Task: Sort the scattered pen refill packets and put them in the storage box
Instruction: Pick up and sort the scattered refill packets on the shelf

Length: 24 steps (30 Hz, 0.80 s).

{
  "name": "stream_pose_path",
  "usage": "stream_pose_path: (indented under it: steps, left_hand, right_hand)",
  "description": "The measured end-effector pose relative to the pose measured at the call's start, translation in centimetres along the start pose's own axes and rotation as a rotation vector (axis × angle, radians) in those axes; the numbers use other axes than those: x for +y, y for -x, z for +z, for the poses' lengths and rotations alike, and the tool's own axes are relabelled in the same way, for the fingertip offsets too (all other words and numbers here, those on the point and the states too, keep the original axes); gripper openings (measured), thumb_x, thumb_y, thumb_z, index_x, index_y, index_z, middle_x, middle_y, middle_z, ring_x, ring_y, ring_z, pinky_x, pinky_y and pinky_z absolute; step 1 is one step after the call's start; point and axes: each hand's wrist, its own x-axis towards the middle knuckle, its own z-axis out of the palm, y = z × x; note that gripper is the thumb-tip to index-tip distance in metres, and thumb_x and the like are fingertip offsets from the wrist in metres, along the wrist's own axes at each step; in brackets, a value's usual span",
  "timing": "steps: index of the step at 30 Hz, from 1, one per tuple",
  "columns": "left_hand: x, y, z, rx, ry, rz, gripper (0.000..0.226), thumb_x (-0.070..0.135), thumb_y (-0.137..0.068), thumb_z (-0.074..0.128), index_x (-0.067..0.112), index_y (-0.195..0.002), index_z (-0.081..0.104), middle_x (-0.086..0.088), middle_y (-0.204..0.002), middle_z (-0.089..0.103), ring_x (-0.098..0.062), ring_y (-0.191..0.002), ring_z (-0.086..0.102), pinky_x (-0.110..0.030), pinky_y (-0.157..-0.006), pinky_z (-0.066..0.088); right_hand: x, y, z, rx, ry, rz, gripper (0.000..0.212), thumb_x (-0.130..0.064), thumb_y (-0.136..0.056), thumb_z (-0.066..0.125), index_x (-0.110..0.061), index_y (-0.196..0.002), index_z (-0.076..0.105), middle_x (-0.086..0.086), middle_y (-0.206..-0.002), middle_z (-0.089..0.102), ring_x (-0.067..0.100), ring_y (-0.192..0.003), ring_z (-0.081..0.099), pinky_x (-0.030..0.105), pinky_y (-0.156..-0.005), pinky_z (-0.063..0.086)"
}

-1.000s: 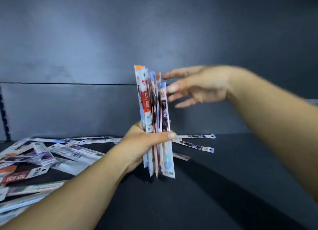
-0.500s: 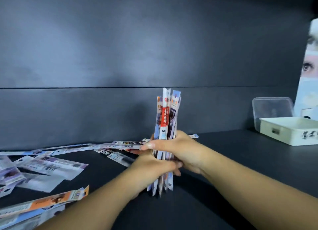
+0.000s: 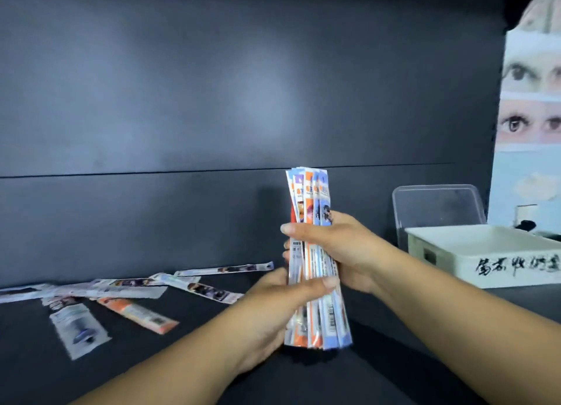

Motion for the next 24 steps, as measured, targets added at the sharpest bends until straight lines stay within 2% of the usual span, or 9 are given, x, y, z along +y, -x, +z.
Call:
stream_pose_path:
  steps: [4, 8, 10, 13, 16, 19, 21, 22, 24]
  left_hand:
    - [-0.9, -3.4, 3.9, 0.022, -0.025, -0.035, 0.028, 0.02, -0.075, 0.067, 0.01, -0.101, 0.065, -0.013, -0.092, 0.074, -0.025, -0.083, 0.072, -0.041, -0.074, 0.058]
    - [-2.1, -5.7, 5.7, 0.126, 0.056, -0.069, 0.027, 0.013, -0.085, 0.059, 0.009, -0.112, 0.054, -0.015, -0.1, 0.071, -0.025, -0.085, 0.071, -0.042, -0.072, 0.058]
    - [-2.7, -6.9, 5.9, 0.181, -0.119, -0.049, 0.036, 0.027, -0.085, 0.059, 0.011, -0.116, 0.049, -0.011, -0.107, 0.069, -0.023, -0.094, 0.068, -0.043, -0.086, 0.054]
    - [-3.3, -8.7, 5.6, 0.191, -0.744, 0.029, 0.041, 0.052, -0.082, 0.046, 0.022, -0.11, 0.053, 0.0, -0.114, 0.064, -0.017, -0.108, 0.059, -0.036, -0.098, 0.043]
    - [-3.7, -10.0, 5.9, 0.272, -1.155, -0.087, 0.06, 0.067, -0.084, 0.026, 0.024, -0.114, 0.054, -0.002, -0.122, 0.052, -0.021, -0.122, 0.041, -0.033, -0.104, 0.03]
    - [-4.2, -10.6, 6.4, 0.312, -1.281, -0.14, 0.06, 0.065, -0.085, 0.02, 0.029, -0.127, 0.042, 0.001, -0.133, 0.043, -0.02, -0.129, 0.032, -0.034, -0.101, 0.022]
    - [-4.2, -10.5, 6.4, 0.324, -1.273, -0.106, 0.056, 0.063, -0.086, 0.021, 0.03, -0.127, 0.04, 0.002, -0.137, 0.045, -0.021, -0.13, 0.033, -0.035, -0.1, 0.022]
    - [-4.0, -10.6, 6.4, 0.321, -1.247, -0.094, 0.054, 0.061, -0.087, 0.021, 0.031, -0.128, 0.038, 0.003, -0.139, 0.046, -0.022, -0.131, 0.034, -0.034, -0.1, 0.023]
    - [-4.0, -10.7, 6.3, 0.297, -1.217, -0.097, 0.052, 0.057, -0.09, 0.02, 0.03, -0.132, 0.036, 0.001, -0.142, 0.045, -0.022, -0.133, 0.033, -0.032, -0.102, 0.022]
  right_hand:
    - [0.6, -0.9, -5.7, 0.035, 0.074, 0.053, 0.014, -0.022, -0.074, 0.072, -0.014, -0.079, 0.063, 0.005, -0.07, 0.069, 0.021, -0.068, 0.067, 0.033, -0.071, 0.055]
    - [2.4, -0.6, -8.9, -0.115, 0.07, 0.238, 0.023, -0.037, -0.078, 0.065, -0.014, -0.077, 0.067, 0.005, -0.073, 0.072, 0.018, -0.066, 0.068, 0.031, -0.072, 0.054]
    - [3.6, -0.5, -9.6, -0.143, 0.043, 0.316, 0.029, -0.04, -0.083, 0.059, -0.013, -0.082, 0.069, 0.006, -0.076, 0.073, 0.019, -0.067, 0.069, 0.031, -0.072, 0.055]
    - [5.0, -1.1, -10.9, -0.064, 0.228, 0.285, 0.031, -0.045, -0.084, 0.056, -0.016, -0.08, 0.068, 0.004, -0.078, 0.072, 0.02, -0.071, 0.069, 0.03, -0.076, 0.056]
    - [5.2, -2.0, -12.6, -0.025, 0.361, 0.288, 0.032, -0.045, -0.084, 0.057, -0.016, -0.078, 0.068, 0.005, -0.081, 0.071, 0.02, -0.077, 0.067, 0.031, -0.083, 0.052]
    - [5.4, -2.5, -13.5, -0.006, 0.309, 0.33, 0.033, -0.037, -0.088, 0.055, -0.009, -0.075, 0.064, 0.0, -0.062, 0.068, 0.012, -0.057, 0.065, 0.019, -0.06, 0.054]
    - [5.6, -2.6, -13.5, 0.048, 0.321, 0.317, 0.034, -0.028, -0.091, 0.051, -0.008, -0.065, 0.058, -0.006, -0.04, 0.059, 0.003, -0.037, 0.056, 0.012, -0.042, 0.045]
    - [5.8, -2.7, -13.5, 0.083, 0.368, 0.302, 0.037, -0.026, -0.092, 0.05, -0.008, -0.06, 0.054, -0.007, -0.035, 0.054, 0.002, -0.033, 0.052, 0.011, -0.04, 0.042]
    - [6.3, -3.1, -13.3, 0.123, 0.511, 0.254, 0.038, -0.028, -0.091, 0.051, -0.005, -0.062, 0.056, 0.0, -0.047, 0.054, 0.011, -0.047, 0.052, 0.017, -0.052, 0.044]
